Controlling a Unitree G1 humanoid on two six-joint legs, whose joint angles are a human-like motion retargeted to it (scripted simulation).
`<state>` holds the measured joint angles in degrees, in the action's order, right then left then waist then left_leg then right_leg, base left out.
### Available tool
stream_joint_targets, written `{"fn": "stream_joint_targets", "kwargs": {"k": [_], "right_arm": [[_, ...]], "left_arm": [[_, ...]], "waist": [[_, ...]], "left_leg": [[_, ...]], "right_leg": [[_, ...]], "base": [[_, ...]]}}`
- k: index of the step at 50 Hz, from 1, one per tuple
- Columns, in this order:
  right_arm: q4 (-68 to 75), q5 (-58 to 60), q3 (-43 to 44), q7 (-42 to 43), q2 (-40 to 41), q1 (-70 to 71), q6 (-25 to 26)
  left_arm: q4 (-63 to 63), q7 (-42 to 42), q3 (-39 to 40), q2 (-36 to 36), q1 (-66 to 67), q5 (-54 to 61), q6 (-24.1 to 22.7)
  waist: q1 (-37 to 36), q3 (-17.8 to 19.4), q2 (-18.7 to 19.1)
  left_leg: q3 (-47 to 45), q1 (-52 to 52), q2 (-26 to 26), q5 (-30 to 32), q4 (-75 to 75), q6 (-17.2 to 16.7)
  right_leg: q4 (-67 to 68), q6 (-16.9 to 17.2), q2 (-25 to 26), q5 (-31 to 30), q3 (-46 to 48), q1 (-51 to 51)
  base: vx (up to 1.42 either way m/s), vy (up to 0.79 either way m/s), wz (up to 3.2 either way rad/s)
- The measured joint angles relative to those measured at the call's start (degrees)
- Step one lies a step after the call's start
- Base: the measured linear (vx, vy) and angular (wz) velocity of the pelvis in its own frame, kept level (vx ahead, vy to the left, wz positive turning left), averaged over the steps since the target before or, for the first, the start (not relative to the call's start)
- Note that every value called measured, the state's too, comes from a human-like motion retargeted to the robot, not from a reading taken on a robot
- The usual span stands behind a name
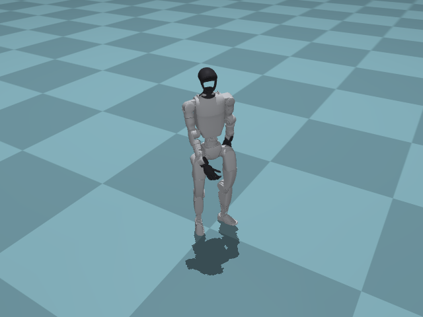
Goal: In place motions
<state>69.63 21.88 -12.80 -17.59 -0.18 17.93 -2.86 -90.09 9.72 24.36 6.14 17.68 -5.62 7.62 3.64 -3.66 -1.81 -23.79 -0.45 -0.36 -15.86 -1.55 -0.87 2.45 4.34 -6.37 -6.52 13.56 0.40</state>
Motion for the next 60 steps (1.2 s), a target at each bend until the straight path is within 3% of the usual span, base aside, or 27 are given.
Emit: {"fn": "stream_joint_targets", "kwargs": {"k": [11, 13, 15, 25, 32, 47, 60], "right_arm": [[23.9, 9.6, 4.5, 2.5, -4.2, -14.4, 6.7], [26.0, 9.8, 6.2, 3.9, -5.1, -17.3, 7.5], [26.9, 9.3, 9.2, 4.6, -6.3, -20.4, 7.9], [26.1, 9.9, 12.6, 4.9, -12.0, -25.0, 8.6], [18.0, 6.4, 13.9, 1.7, -9.9, -22.5, 7.6], [3.8, 11.0, 3.3, -6.4, -4.9, -18.6, 3.1], [11.2, 14.2, 4.2, 3.2, -7.3, -18.2, 6.5]], "left_arm": [[9.8, 1.3, -10.4, -2.3, -16.5, -2.6, -1.2], [11.6, 2.4, -11.1, -2.4, -17.9, -2.6, -2.0], [12.8, 3.2, -12.9, -2.5, -18.8, -2.4, -2.7], [5.4, 2.0, -13.6, -0.9, -19.1, -3.4, -1.4], [-1.2, -0.3, -11.3, -1.2, -16.8, -3.5, 0.8], [-2.3, -0.6, -11.8, -0.9, -15.4, -5.8, 1.4], [1.0, 0.5, -13.0, -0.7, -20.0, -3.1, 0.5]], "waist": [[-0.9, 0.1, -1.5], [-5.3, -0.4, -1.7], [0.8, 0.0, -1.5], [1.7, -0.3, -1.0], [3.1, 0.4, -0.4], [3.2, 0.8, -0.3], [1.7, 1.9, -0.8]], "left_leg": [[0.9, -0.8, -0.4, -0.1, -0.3, 0.6], [-4.1, -0.6, 0.5, -0.7, -0.2, 0.2], [2.0, -1.4, -0.9, -0.1, -0.4, 1.0], [-1.8, 0.1, -1.2, -1.3, 0.2, 1.7], [-3.3, 1.6, -1.7, -1.9, 1.0, 2.1], [-4.0, 2.2, -2.3, -2.1, 1.2, 2.8], [-4.6, 0.6, -2.0, -1.9, 0.8, 3.3]], "right_leg": [[-0.1, 0.8, -0.8, 0.3, 2.3, 0.4], [0.7, 1.4, -0.5, 1.4, -2.7, -0.4], [0.1, 0.7, -1.0, 0.0, 3.8, -0.3], [1.4, 1.5, -1.4, 0.1, 0.7, -1.5], [2.3, 1.7, -1.2, -0.2, -1.4, -2.2], [3.5, 2.2, -1.7, -0.7, -2.4, -3.0], [4.1, 3.1, -1.6, -2.6, -3.9, -4.6]], "base": [[0.04, -0.01, 0.01], [0.04, 0.00, -1.22], [0.06, 0.01, 1.09], [0.04, 0.05, -0.20], [0.04, 0.06, -0.22], [0.03, 0.04, -0.09], [-0.02, 0.00, -0.08]]}}
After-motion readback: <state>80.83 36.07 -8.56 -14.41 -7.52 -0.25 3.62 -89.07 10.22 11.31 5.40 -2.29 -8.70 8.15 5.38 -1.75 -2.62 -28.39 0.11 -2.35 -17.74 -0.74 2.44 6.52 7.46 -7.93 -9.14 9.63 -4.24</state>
